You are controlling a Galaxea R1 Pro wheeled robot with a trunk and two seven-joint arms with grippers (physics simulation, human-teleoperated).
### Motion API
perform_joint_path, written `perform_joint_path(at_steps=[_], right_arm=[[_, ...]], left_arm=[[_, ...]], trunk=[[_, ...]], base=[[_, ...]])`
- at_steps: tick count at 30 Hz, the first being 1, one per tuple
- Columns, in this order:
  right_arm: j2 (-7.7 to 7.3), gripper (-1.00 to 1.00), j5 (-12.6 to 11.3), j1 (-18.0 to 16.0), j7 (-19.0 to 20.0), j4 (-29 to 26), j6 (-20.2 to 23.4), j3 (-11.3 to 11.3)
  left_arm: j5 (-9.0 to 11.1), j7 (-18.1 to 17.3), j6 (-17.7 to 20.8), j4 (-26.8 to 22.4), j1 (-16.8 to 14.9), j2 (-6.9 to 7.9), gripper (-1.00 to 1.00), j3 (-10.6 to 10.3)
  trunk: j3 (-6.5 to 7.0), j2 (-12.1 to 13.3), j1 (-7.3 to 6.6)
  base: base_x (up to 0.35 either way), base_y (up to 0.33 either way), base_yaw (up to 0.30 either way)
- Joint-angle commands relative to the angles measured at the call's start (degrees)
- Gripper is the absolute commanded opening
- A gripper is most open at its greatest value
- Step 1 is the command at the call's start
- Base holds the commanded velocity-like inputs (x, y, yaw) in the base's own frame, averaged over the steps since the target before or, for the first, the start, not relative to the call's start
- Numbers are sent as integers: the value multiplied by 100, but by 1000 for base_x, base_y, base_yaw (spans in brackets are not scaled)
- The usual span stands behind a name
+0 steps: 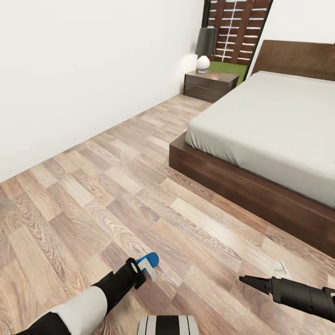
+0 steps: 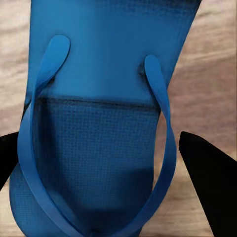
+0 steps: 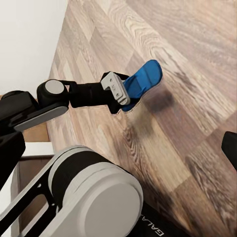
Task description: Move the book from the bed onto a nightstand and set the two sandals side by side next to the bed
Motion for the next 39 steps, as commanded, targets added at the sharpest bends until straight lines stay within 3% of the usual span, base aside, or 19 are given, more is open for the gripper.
perform_joint_path(at_steps=[1,10,13,14,17,25,34,39], right_arm=[[0,100,-15,0,6,0,48,-2],[3,100,-15,-2,1,11,48,-2],[3,100,-19,-2,-70,15,48,-2],[5,100,-21,-2,-126,16,48,-2],[9,100,-22,0,-163,17,48,-2],[12,100,-23,-1,-185,17,48,-2],[5,100,-23,-2,-188,17,48,-2],[8,100,-20,-2,-191,17,48,-2]], left_arm=[[-44,-47,28,-10,-13,10,-100,5],[2,-77,38,-11,-197,233,-100,34],[21,-110,49,-9,-314,370,-100,77],[29,-156,56,-8,-417,513,-100,163],[29,-261,66,-10,-504,673,-100,287],[65,-361,89,15,-747,899,-100,445],[226,-369,175,1,-852,1047,-100,1207],[407,-355,302,1,-919,1100,-100,1848]], trunk=[[19,0,-3],[218,12,-26],[284,16,-34],[307,18,-37],[373,22,-44],[550,32,-65],[750,44,-88],[860,51,-101]], base=[[0,0,0],[0,0,0],[0,0,0],[0,0,0],[0,0,0],[0,0,0],[0,0,0],[0,0,0]])
